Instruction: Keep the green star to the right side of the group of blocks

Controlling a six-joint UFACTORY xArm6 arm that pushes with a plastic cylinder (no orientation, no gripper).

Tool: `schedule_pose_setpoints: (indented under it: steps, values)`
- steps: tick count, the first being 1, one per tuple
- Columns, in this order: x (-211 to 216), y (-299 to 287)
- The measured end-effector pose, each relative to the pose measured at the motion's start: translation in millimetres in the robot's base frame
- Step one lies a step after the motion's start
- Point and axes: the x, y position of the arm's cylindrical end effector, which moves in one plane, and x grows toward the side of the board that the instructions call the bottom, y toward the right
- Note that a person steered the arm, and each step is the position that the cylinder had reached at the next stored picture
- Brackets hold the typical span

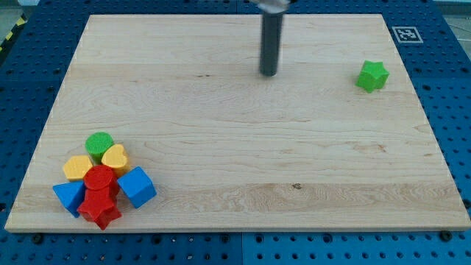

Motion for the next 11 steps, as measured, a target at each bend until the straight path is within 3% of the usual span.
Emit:
schedule_pose_setpoints:
  steps: [2,3,6,9,11]
  values:
    - [-8,125]
    - [7,157]
    - [91,152]
    - [104,99]
    - [138,93]
